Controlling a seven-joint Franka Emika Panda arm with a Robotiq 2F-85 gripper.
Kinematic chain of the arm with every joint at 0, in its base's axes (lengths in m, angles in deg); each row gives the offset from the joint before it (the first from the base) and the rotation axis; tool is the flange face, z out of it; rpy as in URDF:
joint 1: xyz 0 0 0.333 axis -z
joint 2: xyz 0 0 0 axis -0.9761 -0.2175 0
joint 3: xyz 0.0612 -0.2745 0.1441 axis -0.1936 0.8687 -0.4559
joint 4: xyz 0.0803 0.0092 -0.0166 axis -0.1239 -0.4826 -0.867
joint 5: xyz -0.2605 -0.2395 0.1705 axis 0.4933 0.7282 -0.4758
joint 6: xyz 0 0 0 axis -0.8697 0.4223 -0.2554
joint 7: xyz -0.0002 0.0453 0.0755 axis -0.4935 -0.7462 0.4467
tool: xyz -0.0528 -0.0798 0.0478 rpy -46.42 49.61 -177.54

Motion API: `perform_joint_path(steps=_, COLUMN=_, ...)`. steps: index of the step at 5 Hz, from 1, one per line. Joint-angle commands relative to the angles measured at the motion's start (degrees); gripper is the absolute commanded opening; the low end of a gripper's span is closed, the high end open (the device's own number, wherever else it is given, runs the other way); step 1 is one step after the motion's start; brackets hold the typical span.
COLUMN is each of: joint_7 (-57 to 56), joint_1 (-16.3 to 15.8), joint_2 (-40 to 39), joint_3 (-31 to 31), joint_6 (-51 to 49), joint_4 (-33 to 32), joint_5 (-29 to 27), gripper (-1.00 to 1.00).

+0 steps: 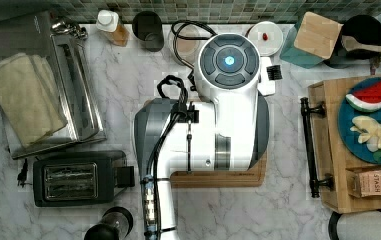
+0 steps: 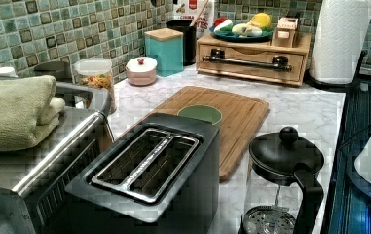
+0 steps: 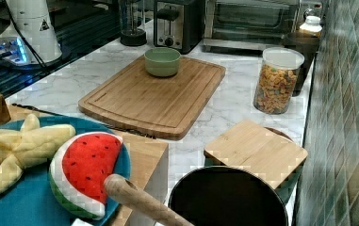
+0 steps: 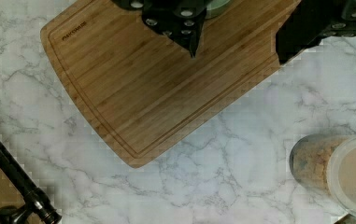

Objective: Open the drawer.

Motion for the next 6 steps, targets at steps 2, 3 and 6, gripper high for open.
perform_joint_path(steps=2, joint_7=-6.07, joint_1=0.45, joint_2=3.19, joint_3=0.13, joint_6=1.71, joint_4=-5.01, joint_5=0.48, gripper=1.00)
perform_joint_path(steps=3, joint_7=-21.04, joint_1=2.05, joint_2=6.02, joint_3=1.06, joint_6=1.62, joint_4=-8.94, joint_5=0.93, gripper=1.00)
perform_joint_path(steps=6, joint_7=-51.40, joint_1=12.07, joint_2=8.55, joint_3=0.87, joint_6=12.51, joint_4=-19.09, joint_5=6.17, gripper=1.00)
